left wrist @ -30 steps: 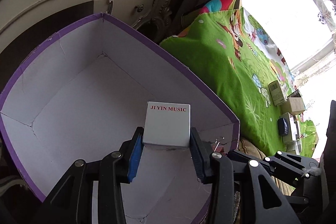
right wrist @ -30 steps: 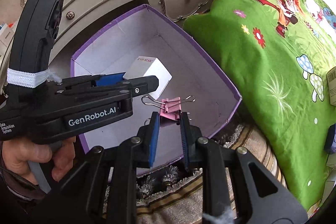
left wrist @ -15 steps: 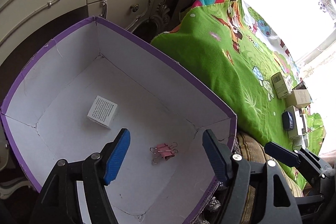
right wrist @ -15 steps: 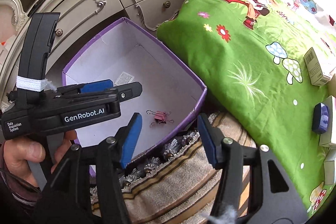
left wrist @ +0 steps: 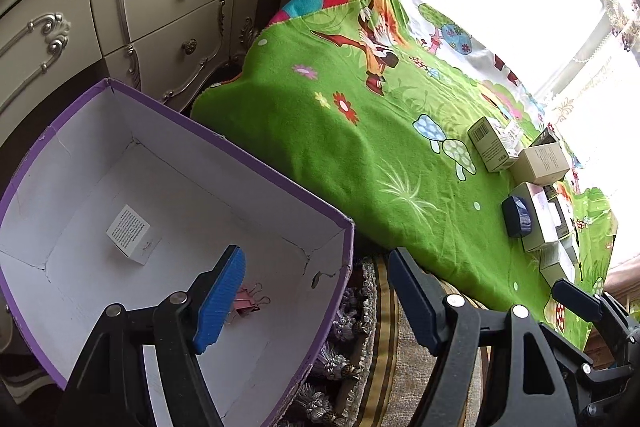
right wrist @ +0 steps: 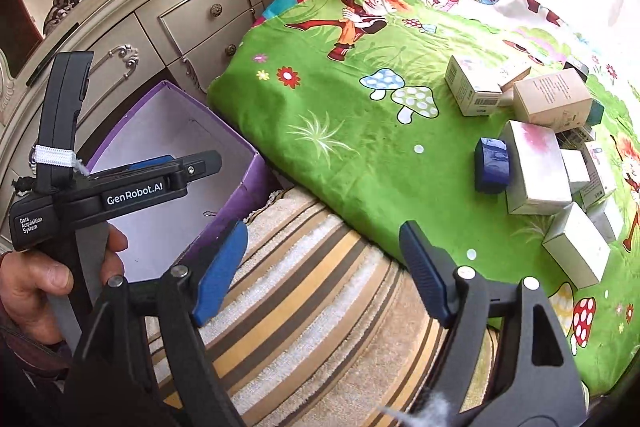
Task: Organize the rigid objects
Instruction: 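Move both grippers back over the boxes on the bed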
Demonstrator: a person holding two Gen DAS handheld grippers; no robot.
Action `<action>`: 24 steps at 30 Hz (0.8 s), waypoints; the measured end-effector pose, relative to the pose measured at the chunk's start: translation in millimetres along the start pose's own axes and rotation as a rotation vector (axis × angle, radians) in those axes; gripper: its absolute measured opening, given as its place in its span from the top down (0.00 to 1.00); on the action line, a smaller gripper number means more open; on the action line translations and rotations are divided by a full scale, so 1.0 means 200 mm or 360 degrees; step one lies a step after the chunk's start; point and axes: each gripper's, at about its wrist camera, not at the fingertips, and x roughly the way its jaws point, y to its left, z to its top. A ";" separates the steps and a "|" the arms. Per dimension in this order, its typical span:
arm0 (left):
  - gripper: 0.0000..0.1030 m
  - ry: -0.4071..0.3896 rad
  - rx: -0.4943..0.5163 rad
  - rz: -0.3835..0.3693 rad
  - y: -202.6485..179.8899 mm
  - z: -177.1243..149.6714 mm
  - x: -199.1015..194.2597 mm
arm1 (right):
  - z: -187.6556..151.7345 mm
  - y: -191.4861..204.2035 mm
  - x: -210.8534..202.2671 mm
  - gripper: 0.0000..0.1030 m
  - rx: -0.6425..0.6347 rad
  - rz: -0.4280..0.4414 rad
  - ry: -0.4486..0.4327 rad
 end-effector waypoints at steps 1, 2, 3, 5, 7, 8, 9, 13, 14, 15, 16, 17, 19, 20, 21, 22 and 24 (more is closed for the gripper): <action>0.27 -0.0003 0.0049 0.0016 -0.04 0.00 0.00 | -0.01 -0.03 -0.01 0.17 0.0025 -0.0016 -0.0009; 0.27 -0.0011 0.0088 0.0025 -0.07 0.01 0.00 | -0.02 -0.07 -0.03 0.15 0.0053 -0.0044 -0.0021; 0.27 -0.0022 0.0125 0.0029 -0.11 0.01 0.00 | -0.03 -0.12 -0.05 0.11 0.0088 -0.0084 -0.0039; 0.27 -0.0021 0.0184 0.0025 -0.17 0.01 0.00 | -0.05 -0.21 -0.08 0.08 0.0164 -0.0151 -0.0094; 0.27 -0.0006 0.0235 0.0002 -0.24 0.01 0.02 | -0.07 -0.31 -0.11 0.07 0.0238 -0.0200 -0.0131; 0.27 0.0008 0.0260 -0.0012 -0.27 0.00 0.03 | -0.08 -0.36 -0.11 0.07 0.0284 -0.0245 -0.0123; 0.27 0.0028 0.0296 -0.0023 -0.32 0.00 0.05 | -0.09 -0.42 -0.12 0.07 0.0347 -0.0302 -0.0114; 0.27 0.0081 0.0409 -0.0058 -0.47 -0.02 0.10 | -0.13 -0.65 -0.15 0.07 0.0585 -0.0439 -0.0106; 0.27 0.0094 0.0427 -0.0062 -0.51 -0.02 0.12 | -0.14 -0.69 -0.15 0.07 0.0633 -0.0467 -0.0111; 0.27 0.0108 0.0449 -0.0062 -0.54 -0.03 0.13 | -0.15 -0.73 -0.16 0.07 0.0681 -0.0502 -0.0111; 0.27 0.0122 0.0470 -0.0059 -0.57 -0.03 0.15 | -0.16 -0.76 -0.16 0.07 0.0713 -0.0521 -0.0110; 0.27 0.0140 0.0488 -0.0054 -0.60 -0.03 0.16 | -0.17 -0.79 -0.16 0.07 0.0734 -0.0528 -0.0101; 0.27 0.0182 0.0489 -0.0085 -0.65 -0.04 0.19 | -0.18 -0.84 -0.14 0.07 0.0774 -0.0546 -0.0073; 0.27 0.0193 0.0493 -0.0117 -0.67 -0.05 0.19 | -0.18 -0.86 -0.13 0.07 0.0797 -0.0557 -0.0053; 0.27 0.0198 0.0504 -0.0139 -0.69 -0.05 0.20 | -0.19 -0.88 -0.12 0.07 0.0813 -0.0569 -0.0038; 0.27 0.0196 0.0525 -0.0150 -0.72 -0.06 0.20 | -0.19 -0.89 -0.11 0.07 0.0828 -0.0577 -0.0027; 0.27 0.0191 0.0568 -0.0170 -0.77 -0.06 0.22 | -0.19 -0.92 -0.09 0.07 0.0854 -0.0592 -0.0008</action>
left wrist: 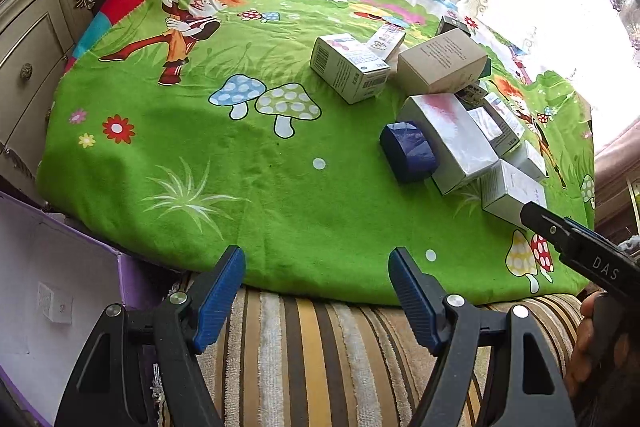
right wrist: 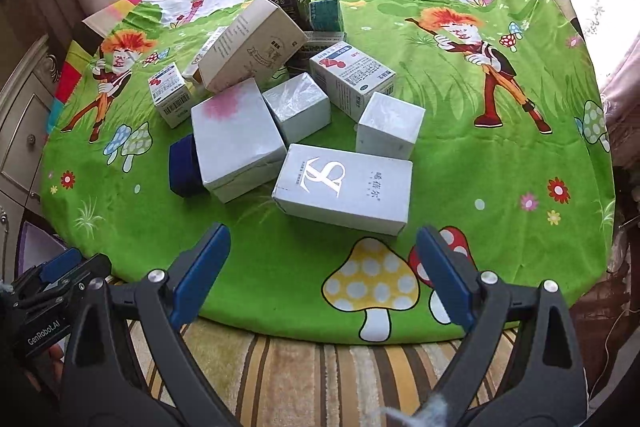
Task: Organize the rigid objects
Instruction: 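Move both grippers back over the boxes on the bed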
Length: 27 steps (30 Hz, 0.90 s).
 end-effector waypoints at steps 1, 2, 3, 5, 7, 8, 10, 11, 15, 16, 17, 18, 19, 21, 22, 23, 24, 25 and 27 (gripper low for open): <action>0.27 0.0003 0.0017 -0.0009 -0.02 0.01 0.01 | 0.01 -0.01 0.01 0.07 0.0007 -0.0007 0.0003; 0.27 0.0006 0.0030 -0.0021 -0.04 0.02 0.02 | 0.01 -0.01 0.02 0.07 0.0012 -0.0017 -0.0001; 0.27 0.0007 0.0044 -0.0033 -0.05 0.03 0.03 | 0.02 0.00 0.03 0.07 0.0012 -0.0030 -0.0006; 0.27 0.0003 0.0081 -0.0050 -0.09 0.04 0.05 | 0.03 0.00 0.05 0.07 0.0004 -0.0051 -0.0002; 0.27 -0.0010 0.0139 -0.0068 -0.13 0.06 0.06 | 0.05 0.01 0.08 0.07 0.0003 -0.0055 0.0020; 0.27 -0.0014 0.0173 -0.0071 -0.15 0.07 0.07 | 0.05 0.01 0.09 0.07 0.0005 -0.0058 0.0023; 0.27 -0.0006 0.0269 -0.0070 -0.19 0.09 0.09 | 0.06 0.01 0.11 0.07 0.0016 -0.0070 0.0028; 0.27 -0.0011 0.0312 -0.0068 -0.21 0.09 0.10 | 0.07 0.01 0.11 0.07 0.0021 -0.0071 0.0031; 0.27 -0.0004 0.0457 -0.0115 -0.26 0.14 0.15 | 0.09 0.02 0.15 0.07 0.0041 -0.0093 0.0041; 0.27 0.0009 0.0492 -0.0139 -0.27 0.16 0.17 | 0.09 0.02 0.16 0.07 0.0046 -0.0097 0.0049; 0.27 0.0016 0.0526 -0.0157 -0.27 0.18 0.19 | 0.09 0.01 0.17 0.07 0.0051 -0.0099 0.0053; 0.27 0.0011 0.0564 -0.0163 -0.28 0.20 0.20 | 0.10 0.01 0.18 0.07 0.0059 -0.0103 0.0056; 0.27 -0.0003 0.0610 -0.0159 -0.29 0.23 0.21 | 0.10 0.00 0.19 0.07 0.0067 -0.0109 0.0062; 0.27 -0.0029 0.0712 -0.0165 -0.30 0.26 0.23 | 0.10 -0.01 0.20 0.07 0.0086 -0.0112 0.0064; 0.27 -0.0036 0.0768 -0.0180 -0.31 0.27 0.24 | 0.10 -0.02 0.21 0.07 0.0095 -0.0116 0.0071; 0.27 -0.0030 0.0813 -0.0191 -0.31 0.29 0.25 | 0.10 -0.03 0.22 0.07 0.0104 -0.0116 0.0078; 0.27 -0.0016 0.0852 -0.0200 -0.31 0.30 0.27 | 0.10 -0.03 0.23 0.07 0.0113 -0.0111 0.0085; 0.27 0.0000 0.0895 -0.0207 -0.31 0.31 0.29 | 0.10 -0.04 0.24 0.07 0.0119 -0.0111 0.0092; 0.27 0.0022 0.0971 -0.0219 -0.32 0.32 0.32 | 0.10 -0.04 0.25 0.07 0.0128 -0.0112 0.0099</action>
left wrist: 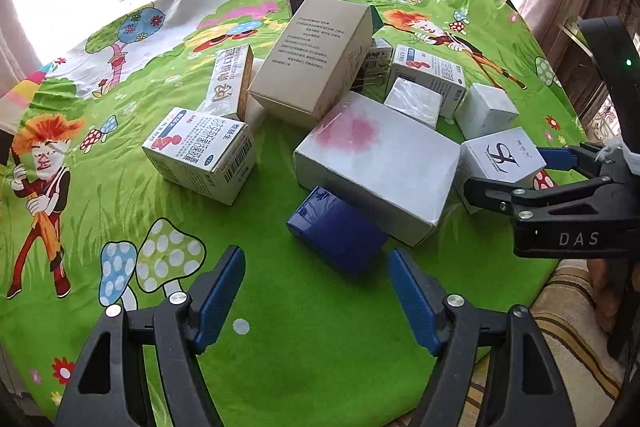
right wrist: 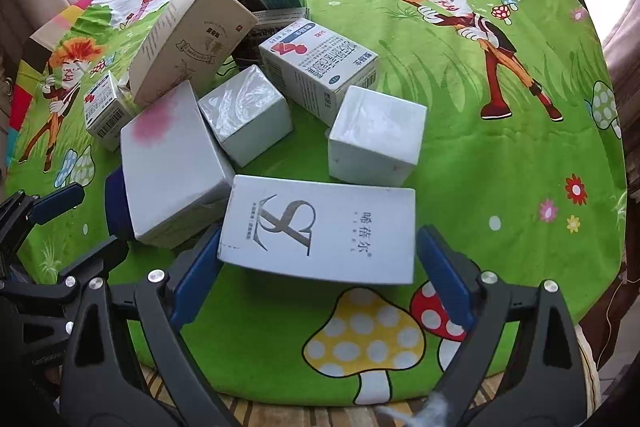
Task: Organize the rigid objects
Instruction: 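Move both grippers back over the boxes on the bed, then grasp the navy blue box with the left gripper while the right grasps the white printed box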
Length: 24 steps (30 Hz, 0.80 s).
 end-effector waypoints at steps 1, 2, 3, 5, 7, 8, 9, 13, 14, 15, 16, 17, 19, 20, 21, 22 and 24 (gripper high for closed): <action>0.27 0.0008 0.0033 -0.0006 0.00 0.01 0.01 | 0.00 0.00 0.01 0.07 0.0003 -0.0001 0.0001; 0.27 0.0004 0.0062 -0.0008 0.00 0.02 0.01 | 0.00 0.00 0.01 0.07 0.0005 -0.0003 0.0000; 0.27 -0.0003 0.0091 -0.0019 0.00 0.03 0.02 | 0.00 -0.01 0.01 0.07 0.0006 -0.0005 -0.0002; 0.27 0.0004 0.0140 -0.0054 -0.01 0.05 0.03 | 0.00 -0.01 0.02 0.07 0.0008 -0.0005 0.0001; 0.27 0.0022 0.0183 -0.0059 -0.01 0.08 0.06 | 0.00 -0.01 0.03 0.07 0.0006 -0.0008 0.0009; 0.27 0.0032 0.0200 -0.0064 -0.02 0.08 0.07 | 0.00 -0.01 0.03 0.07 0.0005 -0.0007 0.0012; 0.27 0.0042 0.0218 -0.0069 -0.02 0.09 0.09 | 0.00 -0.01 0.04 0.08 0.0006 -0.0005 0.0015; 0.41 0.0060 0.0234 -0.0119 -0.03 0.08 0.11 | 0.01 -0.02 0.04 0.10 0.0015 -0.0004 0.0009; 0.45 0.0069 0.0223 -0.0126 -0.04 0.08 0.12 | 0.01 -0.02 0.05 0.13 0.0021 -0.0007 0.0006; 0.45 0.0060 0.0211 -0.0122 -0.04 0.07 0.11 | 0.01 -0.03 0.05 0.13 0.0025 -0.0005 0.0002; 0.45 0.0060 0.0195 -0.0123 -0.04 0.07 0.11 | 0.01 -0.03 0.05 0.13 0.0026 -0.0004 0.0002; 0.45 0.0058 0.0179 -0.0125 -0.04 0.06 0.10 | 0.01 -0.03 0.05 0.13 0.0025 -0.0004 0.0000; 0.45 0.0063 0.0140 -0.0115 -0.05 0.03 0.09 | 0.01 -0.03 0.05 0.13 0.0023 -0.0001 -0.0004; 0.45 0.0068 0.0114 -0.0105 -0.05 0.01 0.08 | 0.01 -0.02 0.04 0.13 0.0022 0.0000 -0.0006; 0.45 0.0077 0.0082 -0.0093 -0.05 0.00 0.07 | 0.00 -0.02 0.04 0.13 0.0022 0.0002 -0.0008; 0.45 0.0084 0.0044 -0.0082 -0.05 -0.03 0.06 | 0.00 -0.02 0.04 0.13 0.0020 0.0006 -0.0010; 0.45 0.0082 -0.0050 -0.0078 -0.04 -0.07 0.01 | 0.00 -0.02 0.04 0.13 0.0023 0.0018 -0.0014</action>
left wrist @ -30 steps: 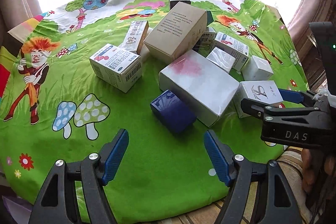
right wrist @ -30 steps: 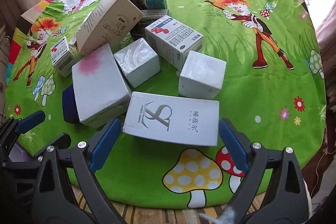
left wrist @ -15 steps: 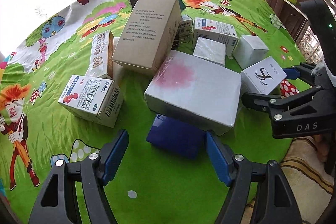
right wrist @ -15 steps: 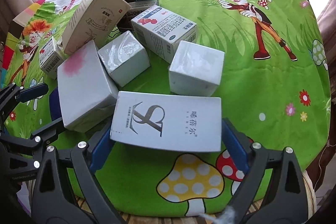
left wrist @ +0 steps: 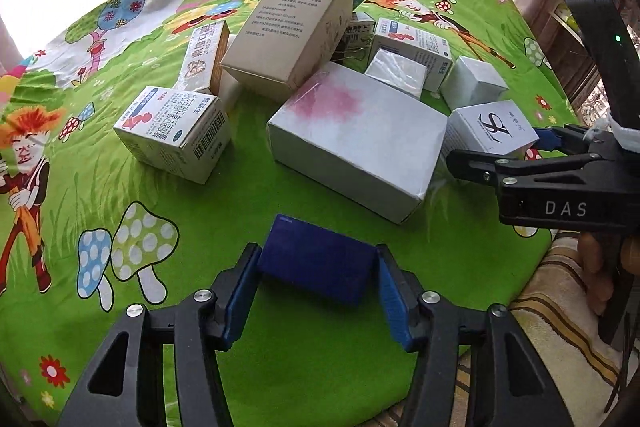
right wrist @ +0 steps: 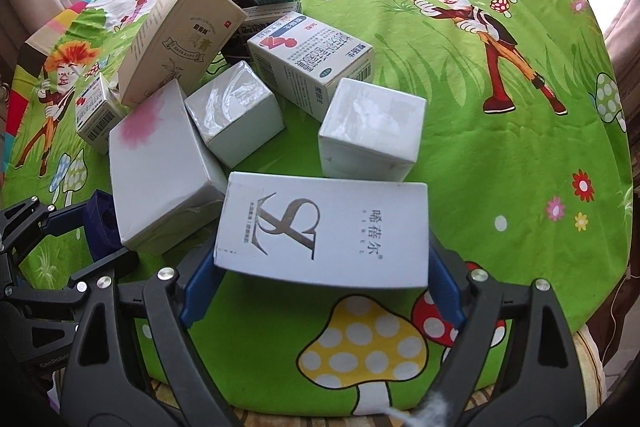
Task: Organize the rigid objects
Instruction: 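Grasp the navy blue box with the left gripper while the right grasps the white printed box, then carry the navy box and white printed box in both grippers to the purple box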
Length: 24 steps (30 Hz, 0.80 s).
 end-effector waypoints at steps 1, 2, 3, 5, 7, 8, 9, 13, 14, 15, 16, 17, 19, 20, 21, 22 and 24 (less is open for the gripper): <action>0.45 -0.0008 -0.0052 -0.0003 0.01 -0.02 -0.02 | 0.00 0.00 0.00 0.13 0.0003 0.0004 -0.0001; 0.45 -0.0017 -0.0099 -0.0005 0.01 -0.04 -0.04 | 0.00 0.00 0.00 0.13 0.0004 0.0008 -0.0002; 0.45 -0.0023 -0.0148 -0.0003 0.02 -0.07 -0.07 | -0.01 0.00 -0.01 0.13 0.0004 0.0011 -0.0004; 0.45 -0.0031 -0.0224 0.0027 0.02 -0.12 -0.11 | -0.02 0.00 -0.02 0.13 0.0000 0.0015 -0.0009; 0.45 -0.0041 -0.0298 0.0056 0.02 -0.17 -0.15 | -0.03 0.00 -0.03 0.13 -0.0011 0.0017 -0.0015; 0.45 -0.0047 -0.0333 0.0066 0.03 -0.20 -0.17 | -0.03 0.00 -0.04 0.13 -0.0015 0.0017 -0.0019; 0.45 -0.0055 -0.0367 0.0072 0.03 -0.22 -0.19 | -0.04 0.01 -0.05 0.13 -0.0021 0.0018 -0.0025; 0.45 -0.0064 -0.0498 0.0083 0.05 -0.31 -0.24 | -0.07 0.02 -0.10 0.13 -0.0054 0.0018 -0.0044; 0.45 -0.0066 -0.0519 0.0088 0.06 -0.33 -0.25 | -0.08 0.02 -0.11 0.13 -0.0063 0.0019 -0.0050; 0.45 -0.0067 -0.0538 0.0092 0.06 -0.35 -0.26 | -0.09 0.03 -0.12 0.13 -0.0072 0.0020 -0.0055; 0.45 -0.0068 -0.0551 0.0094 0.06 -0.36 -0.27 | -0.09 0.04 -0.14 0.13 -0.0082 0.0021 -0.0061; 0.45 -0.0069 -0.0563 0.0094 0.06 -0.37 -0.28 | -0.10 0.04 -0.15 0.13 -0.0091 0.0022 -0.0066; 0.45 -0.0066 -0.0580 0.0096 0.06 -0.40 -0.29 | -0.12 0.05 -0.17 0.13 -0.0110 0.0027 -0.0072; 0.45 -0.0066 -0.0587 0.0099 0.06 -0.41 -0.30 | -0.12 0.06 -0.18 0.13 -0.0120 0.0031 -0.0075; 0.45 -0.0066 -0.0594 0.0100 0.06 -0.42 -0.29 | -0.13 0.07 -0.20 0.13 -0.0131 0.0037 -0.0078; 0.45 -0.0067 -0.0601 0.0102 0.06 -0.43 -0.30 | -0.14 0.08 -0.21 0.14 -0.0141 0.0045 -0.0081; 0.45 -0.0070 -0.0616 0.0106 0.06 -0.44 -0.31 | -0.16 0.11 -0.24 0.13 -0.0169 0.0069 -0.0090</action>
